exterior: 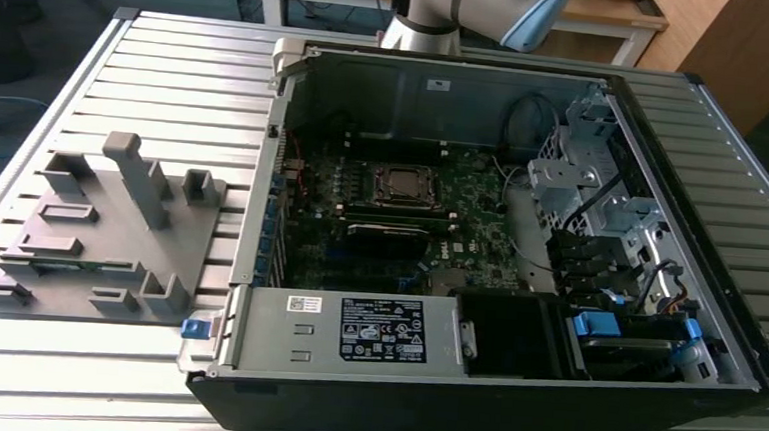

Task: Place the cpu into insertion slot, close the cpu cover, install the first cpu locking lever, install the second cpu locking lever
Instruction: 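Install the second cpu locking lever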

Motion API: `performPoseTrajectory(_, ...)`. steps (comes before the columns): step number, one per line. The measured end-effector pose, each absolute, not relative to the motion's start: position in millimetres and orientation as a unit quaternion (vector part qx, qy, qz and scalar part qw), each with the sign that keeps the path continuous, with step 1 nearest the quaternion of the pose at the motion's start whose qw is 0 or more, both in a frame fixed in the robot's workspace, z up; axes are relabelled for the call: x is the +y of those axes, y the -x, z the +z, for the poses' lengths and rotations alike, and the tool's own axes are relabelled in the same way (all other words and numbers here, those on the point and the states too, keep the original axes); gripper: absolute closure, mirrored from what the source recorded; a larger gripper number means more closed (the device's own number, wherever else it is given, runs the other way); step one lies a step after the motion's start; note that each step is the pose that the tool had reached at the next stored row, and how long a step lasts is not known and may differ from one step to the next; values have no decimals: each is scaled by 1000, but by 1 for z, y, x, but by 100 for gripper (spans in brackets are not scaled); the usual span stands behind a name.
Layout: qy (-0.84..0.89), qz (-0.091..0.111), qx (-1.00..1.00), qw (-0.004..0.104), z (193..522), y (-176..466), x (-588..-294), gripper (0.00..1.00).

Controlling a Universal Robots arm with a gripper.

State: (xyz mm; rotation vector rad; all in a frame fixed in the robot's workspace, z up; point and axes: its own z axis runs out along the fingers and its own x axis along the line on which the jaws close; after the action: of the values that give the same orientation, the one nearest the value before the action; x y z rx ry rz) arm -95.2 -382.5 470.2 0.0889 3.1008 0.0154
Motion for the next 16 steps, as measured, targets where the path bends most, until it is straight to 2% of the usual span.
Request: performPoseTrajectory(16, -29, 5, 999, 20, 459, 95, -383, 90)
